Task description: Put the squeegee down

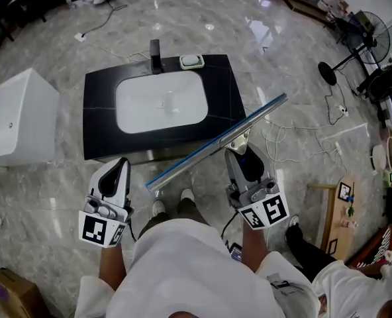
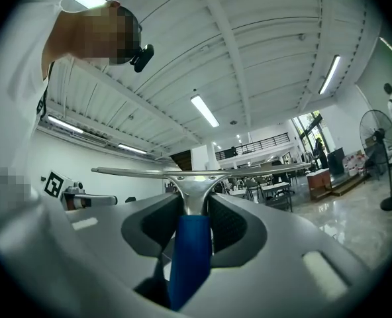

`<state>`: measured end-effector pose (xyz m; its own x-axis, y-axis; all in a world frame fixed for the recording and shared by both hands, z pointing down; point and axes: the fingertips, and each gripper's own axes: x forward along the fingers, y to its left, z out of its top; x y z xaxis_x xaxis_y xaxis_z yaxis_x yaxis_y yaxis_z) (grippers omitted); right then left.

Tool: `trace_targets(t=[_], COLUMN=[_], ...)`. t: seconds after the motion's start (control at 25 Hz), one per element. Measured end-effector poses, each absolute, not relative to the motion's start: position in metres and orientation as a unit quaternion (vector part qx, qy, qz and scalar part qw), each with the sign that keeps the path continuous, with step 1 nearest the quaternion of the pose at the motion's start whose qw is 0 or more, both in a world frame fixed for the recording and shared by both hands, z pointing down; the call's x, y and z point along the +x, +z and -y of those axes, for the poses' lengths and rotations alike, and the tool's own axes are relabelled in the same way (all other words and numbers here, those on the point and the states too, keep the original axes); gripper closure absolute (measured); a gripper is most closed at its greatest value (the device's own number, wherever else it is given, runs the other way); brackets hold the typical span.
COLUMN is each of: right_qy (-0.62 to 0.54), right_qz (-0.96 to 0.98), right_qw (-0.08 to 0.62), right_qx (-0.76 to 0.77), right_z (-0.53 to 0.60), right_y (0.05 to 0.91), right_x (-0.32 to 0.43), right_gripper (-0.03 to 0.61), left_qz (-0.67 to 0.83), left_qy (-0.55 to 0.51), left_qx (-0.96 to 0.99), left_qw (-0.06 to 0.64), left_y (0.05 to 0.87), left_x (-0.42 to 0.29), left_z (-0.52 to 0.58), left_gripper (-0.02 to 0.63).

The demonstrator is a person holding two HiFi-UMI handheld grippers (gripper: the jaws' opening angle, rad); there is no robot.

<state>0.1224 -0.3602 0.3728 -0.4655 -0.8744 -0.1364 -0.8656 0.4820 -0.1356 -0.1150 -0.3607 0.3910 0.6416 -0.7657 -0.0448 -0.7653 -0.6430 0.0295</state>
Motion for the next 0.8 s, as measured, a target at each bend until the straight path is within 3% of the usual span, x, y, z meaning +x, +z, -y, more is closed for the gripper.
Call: trace_targets(t=[0.24, 0.8], right_qy=[-0.032, -0.088], right_qz=[-0.858, -0.873], right_qw=[0.077, -0.085], right_qx=[-0.507, -0.472], right_z=[0.386, 0.525], right_y=[0.386, 0.545], right_x=[0.153, 0.228], right_gripper=[0.44, 0.44], left_qz=[0.425, 0.405], left_qy=[-0.018, 0.033], left_qx=[0.905, 0.911], left_qw=[0.012, 0.071], left_y=[0.4, 0.458], left_x=[-0.085, -0.012], left_z=[0.375, 0.422], left_gripper=[0.618, 0.618])
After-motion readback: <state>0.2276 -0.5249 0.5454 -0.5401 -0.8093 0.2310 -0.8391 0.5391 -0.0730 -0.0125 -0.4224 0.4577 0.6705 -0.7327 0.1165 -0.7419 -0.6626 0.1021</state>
